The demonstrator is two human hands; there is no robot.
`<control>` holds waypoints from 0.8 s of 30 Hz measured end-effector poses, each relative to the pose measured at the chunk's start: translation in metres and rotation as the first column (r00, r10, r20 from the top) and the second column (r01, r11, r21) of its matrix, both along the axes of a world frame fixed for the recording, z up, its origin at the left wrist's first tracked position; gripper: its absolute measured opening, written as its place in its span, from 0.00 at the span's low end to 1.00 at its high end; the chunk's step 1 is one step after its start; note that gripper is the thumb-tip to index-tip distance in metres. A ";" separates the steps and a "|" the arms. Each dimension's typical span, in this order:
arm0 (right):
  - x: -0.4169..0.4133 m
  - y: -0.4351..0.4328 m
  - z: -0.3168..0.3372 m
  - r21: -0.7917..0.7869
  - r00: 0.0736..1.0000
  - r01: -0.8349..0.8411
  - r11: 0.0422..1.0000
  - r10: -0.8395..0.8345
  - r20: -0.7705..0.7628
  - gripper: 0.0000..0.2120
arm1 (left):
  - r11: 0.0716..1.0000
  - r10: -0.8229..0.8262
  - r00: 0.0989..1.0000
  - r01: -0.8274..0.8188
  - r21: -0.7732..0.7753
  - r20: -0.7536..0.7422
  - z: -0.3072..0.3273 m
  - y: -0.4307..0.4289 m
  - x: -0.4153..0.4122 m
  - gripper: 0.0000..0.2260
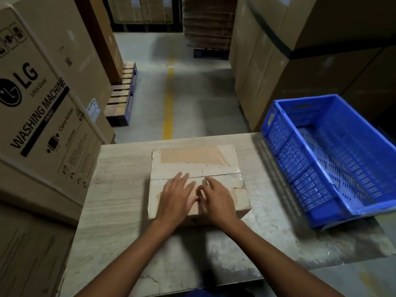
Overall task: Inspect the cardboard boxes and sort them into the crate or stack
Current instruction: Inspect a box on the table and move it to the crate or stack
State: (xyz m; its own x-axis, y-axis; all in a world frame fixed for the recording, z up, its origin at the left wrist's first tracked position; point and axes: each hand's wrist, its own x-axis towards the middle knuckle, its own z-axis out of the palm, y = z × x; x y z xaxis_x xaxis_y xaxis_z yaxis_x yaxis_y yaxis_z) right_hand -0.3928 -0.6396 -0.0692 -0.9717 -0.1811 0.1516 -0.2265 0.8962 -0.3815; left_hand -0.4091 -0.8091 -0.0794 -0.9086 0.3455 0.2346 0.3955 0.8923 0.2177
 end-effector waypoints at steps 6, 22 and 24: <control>0.003 -0.018 -0.008 0.267 0.991 -0.088 0.960 0.058 0.117 0.25 | 0.986 0.125 0.911 -0.071 -0.150 0.393 0.003 -0.038 -0.005 0.54; -0.083 -0.003 0.027 0.333 0.850 -0.342 0.879 0.138 0.509 0.59 | 0.971 0.159 0.785 -0.014 -0.240 0.599 0.033 -0.041 -0.051 0.57; -0.080 0.004 0.026 0.319 0.869 -0.312 0.895 0.132 0.477 0.49 | 0.985 0.154 0.801 -0.075 -0.157 0.579 0.030 -0.044 -0.050 0.53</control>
State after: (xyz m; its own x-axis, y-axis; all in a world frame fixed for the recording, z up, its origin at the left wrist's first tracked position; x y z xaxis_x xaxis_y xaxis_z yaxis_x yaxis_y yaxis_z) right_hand -0.4727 -0.6352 -0.0429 -0.8462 -0.3553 -0.3971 -0.3294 0.9346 -0.1344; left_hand -0.4587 -0.8535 -0.0493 -0.8929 0.2200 -0.3928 0.1202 0.9573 0.2630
